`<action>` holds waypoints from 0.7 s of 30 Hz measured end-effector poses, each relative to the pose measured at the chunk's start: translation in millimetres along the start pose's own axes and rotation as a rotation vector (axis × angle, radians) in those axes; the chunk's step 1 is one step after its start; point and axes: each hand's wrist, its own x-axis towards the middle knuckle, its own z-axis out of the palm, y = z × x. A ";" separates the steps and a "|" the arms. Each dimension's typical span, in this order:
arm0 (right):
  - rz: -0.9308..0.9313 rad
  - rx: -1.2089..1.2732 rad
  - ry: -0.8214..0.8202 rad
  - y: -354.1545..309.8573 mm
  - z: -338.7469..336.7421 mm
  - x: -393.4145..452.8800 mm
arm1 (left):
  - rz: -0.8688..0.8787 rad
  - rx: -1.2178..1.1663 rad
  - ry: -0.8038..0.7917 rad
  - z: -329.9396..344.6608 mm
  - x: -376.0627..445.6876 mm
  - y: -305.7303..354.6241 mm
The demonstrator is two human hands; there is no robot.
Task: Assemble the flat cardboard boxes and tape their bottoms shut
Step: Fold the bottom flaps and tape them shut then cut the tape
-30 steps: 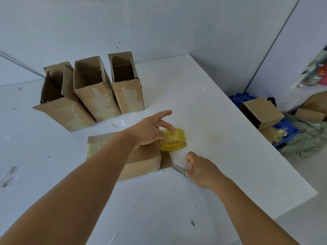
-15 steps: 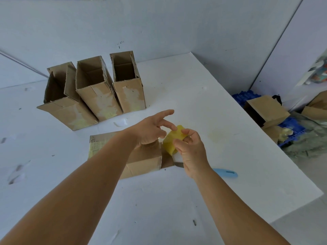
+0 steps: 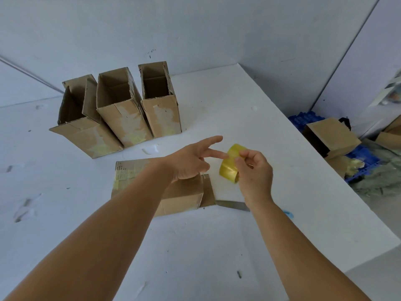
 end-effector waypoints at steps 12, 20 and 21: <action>-0.283 -0.834 -0.165 12.6 -29.6 31.3 | 0.022 -0.128 0.051 -5.0 -3.5 -8.4; -0.223 -0.747 -0.381 18.8 -19.6 20.9 | 0.008 -0.135 0.076 -3.3 -7.3 -1.8; -0.133 -0.592 -0.378 7.4 -15.3 13.9 | 0.016 -0.134 0.083 -3.0 -8.0 -1.2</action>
